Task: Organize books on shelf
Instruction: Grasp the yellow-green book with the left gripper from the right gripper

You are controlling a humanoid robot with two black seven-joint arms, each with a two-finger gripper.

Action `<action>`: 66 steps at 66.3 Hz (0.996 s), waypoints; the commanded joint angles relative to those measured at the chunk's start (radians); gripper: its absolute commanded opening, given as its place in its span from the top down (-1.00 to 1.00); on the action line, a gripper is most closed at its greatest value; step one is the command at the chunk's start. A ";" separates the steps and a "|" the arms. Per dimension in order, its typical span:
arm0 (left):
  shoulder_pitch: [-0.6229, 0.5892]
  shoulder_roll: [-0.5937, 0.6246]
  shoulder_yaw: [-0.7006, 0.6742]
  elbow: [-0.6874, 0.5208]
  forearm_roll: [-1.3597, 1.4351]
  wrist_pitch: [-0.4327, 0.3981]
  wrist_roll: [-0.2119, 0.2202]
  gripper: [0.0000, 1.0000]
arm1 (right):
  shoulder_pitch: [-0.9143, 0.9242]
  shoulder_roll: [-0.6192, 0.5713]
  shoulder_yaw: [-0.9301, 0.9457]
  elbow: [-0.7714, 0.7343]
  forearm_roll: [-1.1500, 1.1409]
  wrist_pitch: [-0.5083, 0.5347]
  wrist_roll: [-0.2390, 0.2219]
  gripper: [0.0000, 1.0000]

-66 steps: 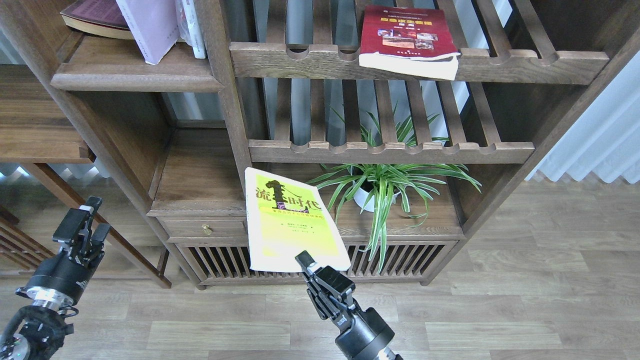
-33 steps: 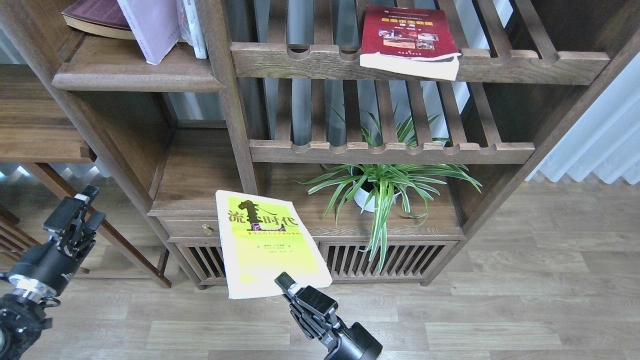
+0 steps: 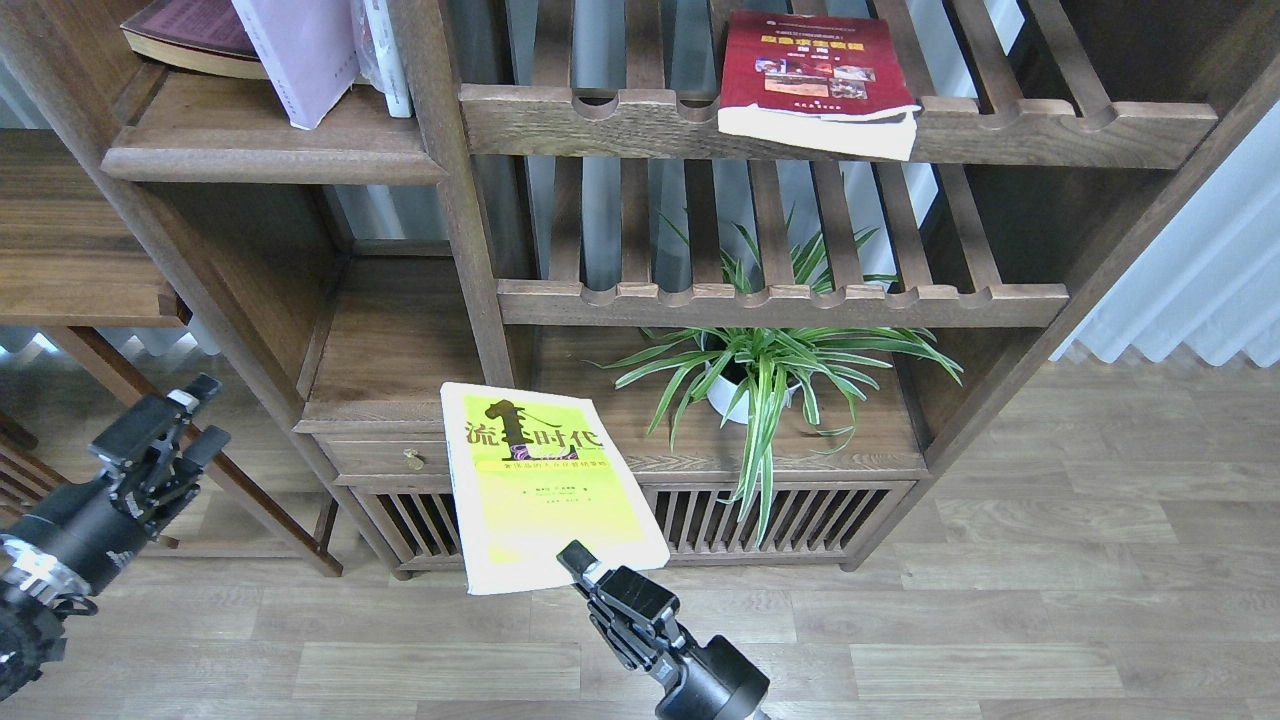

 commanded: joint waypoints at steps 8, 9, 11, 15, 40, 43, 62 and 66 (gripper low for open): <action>-0.037 0.019 0.030 -0.002 -0.021 0.000 0.020 -0.75 | 0.061 0.000 0.004 -0.026 0.004 0.000 -0.027 0.87; -0.037 0.019 0.032 -0.003 -0.021 0.000 0.020 -0.75 | 0.063 0.000 0.004 -0.028 0.004 0.000 -0.029 0.87; -0.037 0.020 0.040 -0.006 -0.021 0.000 0.020 -0.75 | 0.066 0.000 0.004 -0.035 0.004 0.000 -0.037 0.87; -0.039 0.020 0.044 -0.009 -0.021 0.000 0.020 -0.77 | 0.071 0.000 0.004 -0.046 0.004 0.000 -0.046 0.86; -0.039 0.002 0.109 -0.015 -0.021 0.000 0.014 -0.91 | 0.089 0.000 -0.002 -0.061 0.004 0.000 -0.070 0.85; -0.039 -0.003 0.125 -0.017 -0.021 0.000 0.012 -0.92 | 0.091 0.000 -0.002 -0.061 0.004 0.000 -0.070 0.85; -0.042 -0.141 0.178 -0.015 -0.021 0.000 0.011 -0.91 | 0.091 0.000 -0.010 -0.061 0.001 0.000 -0.080 0.85; -0.045 -0.152 0.199 -0.015 -0.021 0.000 0.011 -0.91 | 0.091 0.000 -0.011 -0.061 0.001 0.000 -0.080 0.85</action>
